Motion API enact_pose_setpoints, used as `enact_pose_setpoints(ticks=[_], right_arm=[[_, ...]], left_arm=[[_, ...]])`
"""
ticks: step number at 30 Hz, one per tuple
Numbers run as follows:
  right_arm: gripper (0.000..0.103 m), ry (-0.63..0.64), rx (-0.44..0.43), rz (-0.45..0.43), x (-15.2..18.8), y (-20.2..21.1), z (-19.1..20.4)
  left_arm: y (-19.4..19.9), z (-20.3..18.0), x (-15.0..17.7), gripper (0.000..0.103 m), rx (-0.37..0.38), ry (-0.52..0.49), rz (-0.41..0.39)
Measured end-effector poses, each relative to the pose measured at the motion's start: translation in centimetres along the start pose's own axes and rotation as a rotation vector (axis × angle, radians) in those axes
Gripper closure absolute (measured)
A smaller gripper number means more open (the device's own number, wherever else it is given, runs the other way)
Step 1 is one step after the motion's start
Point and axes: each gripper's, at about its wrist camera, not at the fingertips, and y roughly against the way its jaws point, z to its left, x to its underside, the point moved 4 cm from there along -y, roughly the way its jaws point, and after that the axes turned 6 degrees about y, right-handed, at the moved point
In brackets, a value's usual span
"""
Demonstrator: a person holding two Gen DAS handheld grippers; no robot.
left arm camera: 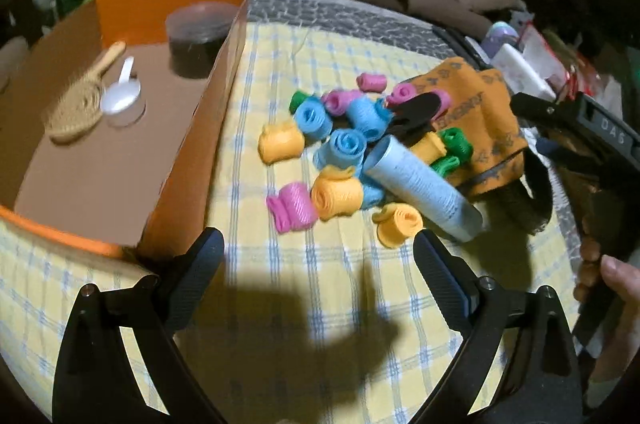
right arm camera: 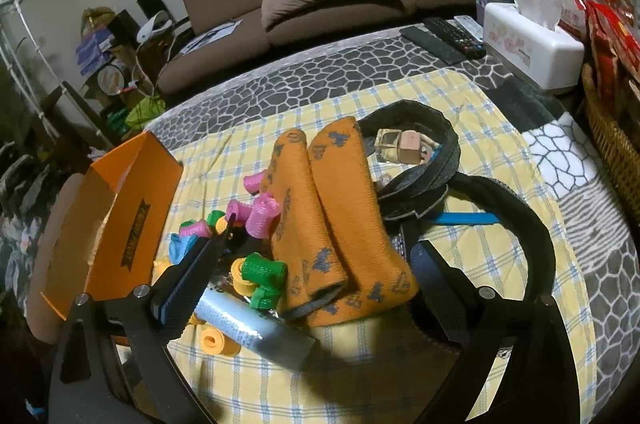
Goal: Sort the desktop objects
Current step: 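Move both grippers toward the orange cloth pouch beside the rollers, then grasp the orange cloth pouch with the left gripper while the right gripper grasps it too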
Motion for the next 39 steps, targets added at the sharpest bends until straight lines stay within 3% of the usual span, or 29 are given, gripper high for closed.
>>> enact_pose_setpoints(ticks=[10,18,20,28,30,32,33,36,37,39], right_arm=[[0.004,-0.053,-0.003,-0.03,-0.8,0.4,-1.4],[0.006,-0.062,0.022,0.011,-0.8,-1.3,-2.6],[0.012,-0.092,0.008,0.028,-0.6,-1.8,-3.2],[0.014,-0.266,-0.098,0.038,-0.3,-1.7,-6.6],[0.018,-0.298,-0.118,0.037,-0.2,-1.5,-7.3],[0.044,-0.325,-0.135,0.04,-0.2,-1.4,-8.0],[0.047,-0.332,-0.136,0.046,-0.1,-1.5,-8.2],[0.048,-0.334,-0.155,0.061,0.2,-1.8,-8.5],[0.048,-0.328,-0.167,0.067,0.2,-1.9,-8.3],[0.048,-0.298,-0.176,0.074,0.3,-2.1,-7.6]], left_arm=[[0.8,-4.1,-0.6,0.007,0.106,-0.094,-0.058],[-1.3,-7.6,-2.7,0.007,0.181,-0.129,-0.059],[-2.1,-8.6,-3.1,0.007,0.194,-0.145,-0.058],[-4.5,-14.3,-3.6,0.007,0.241,-0.289,-0.075],[-5.2,-15.4,-3.8,0.007,0.246,-0.308,-0.077],[-5.7,-16.1,-3.9,0.008,0.243,-0.322,-0.077],[-6.1,-16.5,-4.1,0.009,0.242,-0.331,-0.076],[-6.9,-16.8,-4.5,0.013,0.232,-0.338,-0.075],[-7.1,-16.9,-4.5,0.024,0.228,-0.34,-0.07],[-7.8,-17.1,-4.6,0.031,0.219,-0.346,-0.054]])
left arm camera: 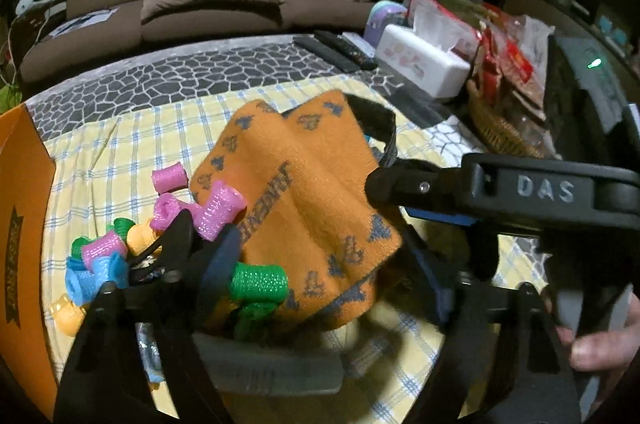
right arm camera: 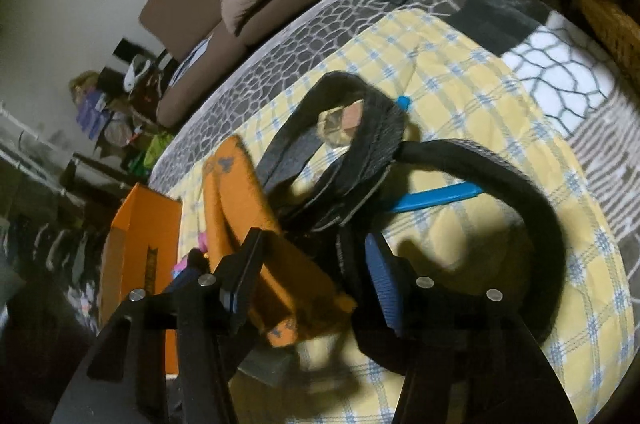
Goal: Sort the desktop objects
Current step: 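Grasp the orange cloth pouch with the left gripper while the right gripper grasps it too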
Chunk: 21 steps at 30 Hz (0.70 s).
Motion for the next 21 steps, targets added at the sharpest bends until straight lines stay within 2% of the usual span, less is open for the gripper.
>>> enact_pose_setpoints(ticks=[3,5,7,9,11,13,17,21], right_arm=[[0.048,0.026,-0.007,0.019,0.3,-0.7,0.6],[0.048,0.032,-0.017,0.043,0.5,-1.5,0.6],[0.046,0.042,-0.02,0.053,0.8,-1.9,0.8],[0.048,0.059,-0.015,0.058,0.8,-2.2,1.2],[0.075,0.076,-0.026,0.054,0.8,-2.2,1.6],[0.087,0.085,-0.042,0.048,0.8,-1.9,2.0],[0.092,0.106,-0.095,0.009,0.6,-0.6,3.2],[0.093,0.095,-0.148,-0.054,-0.2,1.5,4.4]], left_arm=[[-0.5,0.4,0.2,0.047,0.0,0.018,0.014],[-0.7,0.8,0.3,0.066,0.004,0.039,0.027],[-0.6,1.2,0.5,0.08,0.021,0.055,0.034],[-0.5,1.5,0.4,0.083,0.033,0.068,0.037],[-0.1,1.8,0.3,0.087,0.055,0.092,0.038],[0.6,2.2,0.1,0.087,0.088,0.12,0.035],[2.6,3.2,-0.9,0.088,0.135,0.182,0.006],[6.3,4.6,-2.7,0.088,0.222,0.256,-0.062]])
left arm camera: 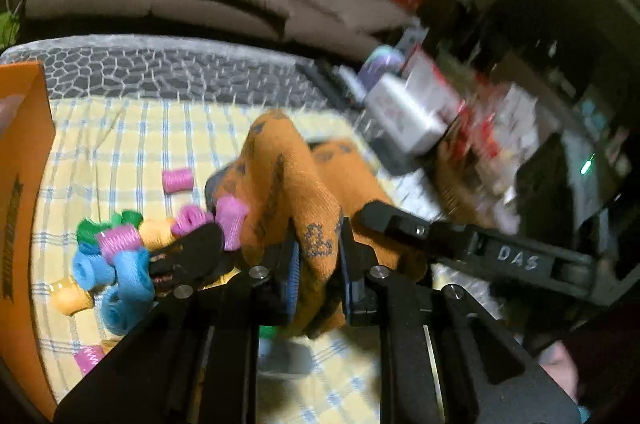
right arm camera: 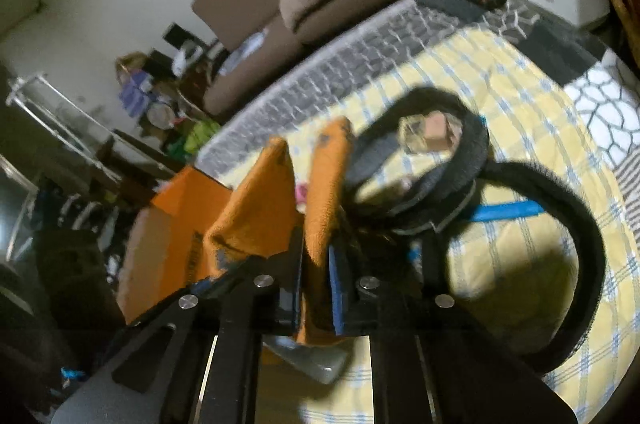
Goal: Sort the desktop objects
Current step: 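Grasp the orange cloth pouch with the left gripper while the right gripper grasps it too, then carry the orange pouch with both grippers over the orange box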
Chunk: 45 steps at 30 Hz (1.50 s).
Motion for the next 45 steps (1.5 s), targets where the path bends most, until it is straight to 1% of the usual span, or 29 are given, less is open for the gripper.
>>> enact_pose_setpoints(ticks=[4,7,10,14,17,21,25,30,32,38,41,44,45], right_arm=[[0.093,-0.009,-0.063,-0.075,-1.4,2.6,1.6],[0.093,-0.011,-0.115,-0.124,-2.2,4.5,3.2],[0.093,-0.016,-0.177,-0.147,-2.8,5.8,4.6],[0.093,0.02,-0.236,-0.145,-2.8,6.0,8.3],[0.093,0.048,-0.283,-0.115,-2.3,4.7,11.5],[0.093,0.104,-0.312,-0.054,-0.7,2.1,16.0],[0.093,0.145,-0.345,0.011,1.0,-1.2,20.1],[0.093,0.179,-0.363,0.066,3.1,-4.7,23.8],[0.093,0.19,-0.366,0.092,3.9,-6.3,25.1],[0.093,0.238,-0.31,0.176,7.0,-10.7,26.9],[0.093,0.258,-0.272,0.205,8.1,-12.6,27.1],[0.093,0.287,-0.222,0.221,8.9,-14.0,26.9],[0.093,0.297,-0.206,0.224,9.1,-14.4,26.7]], left_arm=[[4.3,0.0,-2.2,0.088,0.086,0.046,-0.071],[7.7,0.1,-3.7,0.088,0.132,0.063,-0.128],[11.2,0.5,-5.1,0.088,0.146,0.068,-0.179],[16.1,1.9,-5.6,0.088,0.126,0.058,-0.244],[18.8,4.3,-5.6,0.088,0.095,0.078,-0.259],[21.8,8.4,-5.2,0.088,0.035,0.105,-0.266],[24.3,11.6,-4.5,0.088,-0.019,0.125,-0.288],[26.9,15.3,-3.8,0.088,-0.092,0.145,-0.309],[27.5,17.4,-3.0,0.088,-0.141,0.164,-0.294],[27.0,22.8,-1.1,0.088,-0.259,0.239,-0.203],[26.5,24.5,-0.5,0.088,-0.328,0.244,-0.179],[25.7,25.6,0.0,0.088,-0.379,0.245,-0.149],[25.3,25.9,0.3,0.088,-0.412,0.234,-0.133]])
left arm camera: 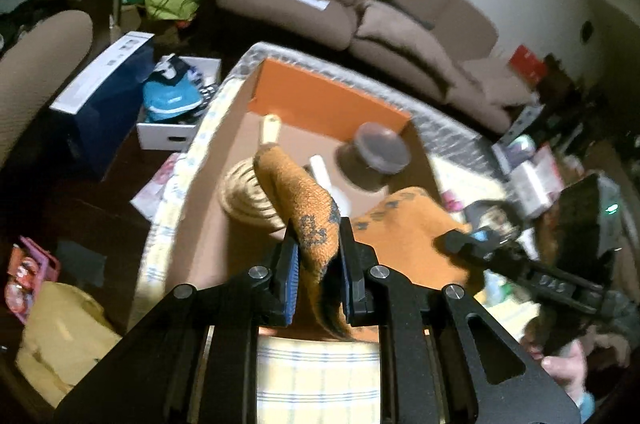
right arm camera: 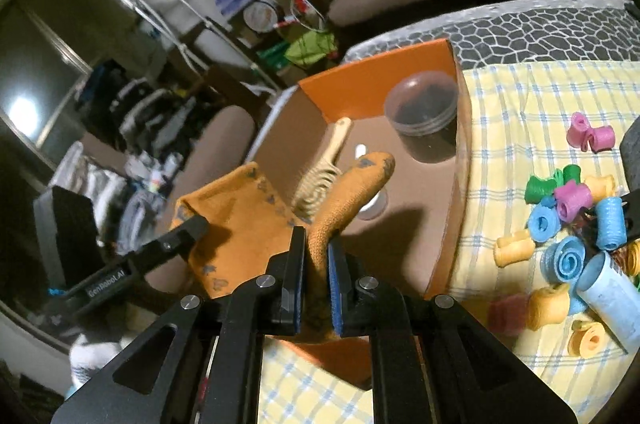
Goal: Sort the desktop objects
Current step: 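Carry the orange pouch with both grippers over the orange box, then lay the pouch flat in the box and open both grippers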
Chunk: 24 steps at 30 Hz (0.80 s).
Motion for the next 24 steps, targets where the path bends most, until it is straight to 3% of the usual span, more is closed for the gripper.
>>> enact_pose_setpoints(ticks=[8,15,19,20,24], right_arm=[[0.093,0.118,0.183,0.052,1.0,-3.0,0.0],[0.093,0.223,0.352,0.074,1.6,-4.9,0.7],[0.093,0.264,0.434,0.109,1.9,-5.4,0.4],[0.093,0.278,0.451,0.114,2.0,-5.4,0.5],[0.093,0.3,0.451,0.089,1.8,-4.8,1.1]], left_arm=[[-2.7,0.4,1.4,0.088,-0.155,-0.097,0.039],[-4.4,-0.4,1.5,0.088,-0.265,-0.2,0.022],[-5.2,-0.8,2.1,0.088,-0.366,-0.285,0.016],[-5.0,-0.8,2.1,0.088,-0.371,-0.29,0.004],[-3.0,-1.4,1.1,0.088,-0.256,-0.236,-0.041]])
